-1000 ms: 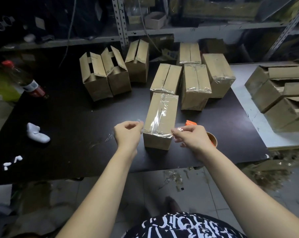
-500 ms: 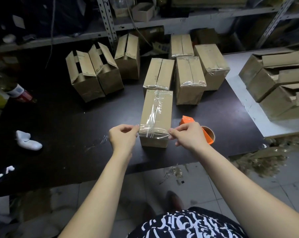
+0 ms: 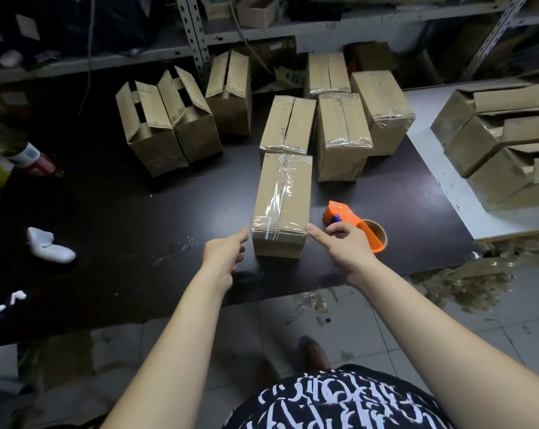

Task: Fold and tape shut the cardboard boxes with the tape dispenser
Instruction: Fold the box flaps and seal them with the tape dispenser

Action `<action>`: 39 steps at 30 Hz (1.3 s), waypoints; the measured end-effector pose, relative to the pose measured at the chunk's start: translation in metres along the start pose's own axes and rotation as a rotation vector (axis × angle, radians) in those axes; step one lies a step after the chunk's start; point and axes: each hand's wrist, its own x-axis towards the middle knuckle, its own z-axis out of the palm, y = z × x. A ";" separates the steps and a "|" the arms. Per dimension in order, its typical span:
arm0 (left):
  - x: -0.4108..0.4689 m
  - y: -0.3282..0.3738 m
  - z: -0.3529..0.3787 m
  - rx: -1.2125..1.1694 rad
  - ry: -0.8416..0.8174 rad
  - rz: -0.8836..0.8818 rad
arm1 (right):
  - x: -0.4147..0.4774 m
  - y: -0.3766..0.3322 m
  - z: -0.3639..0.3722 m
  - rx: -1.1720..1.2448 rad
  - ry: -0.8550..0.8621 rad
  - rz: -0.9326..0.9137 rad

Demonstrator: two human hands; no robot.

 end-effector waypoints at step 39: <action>-0.006 -0.024 -0.019 0.553 -0.139 1.319 | 0.027 0.006 -0.010 -0.339 -0.151 -0.925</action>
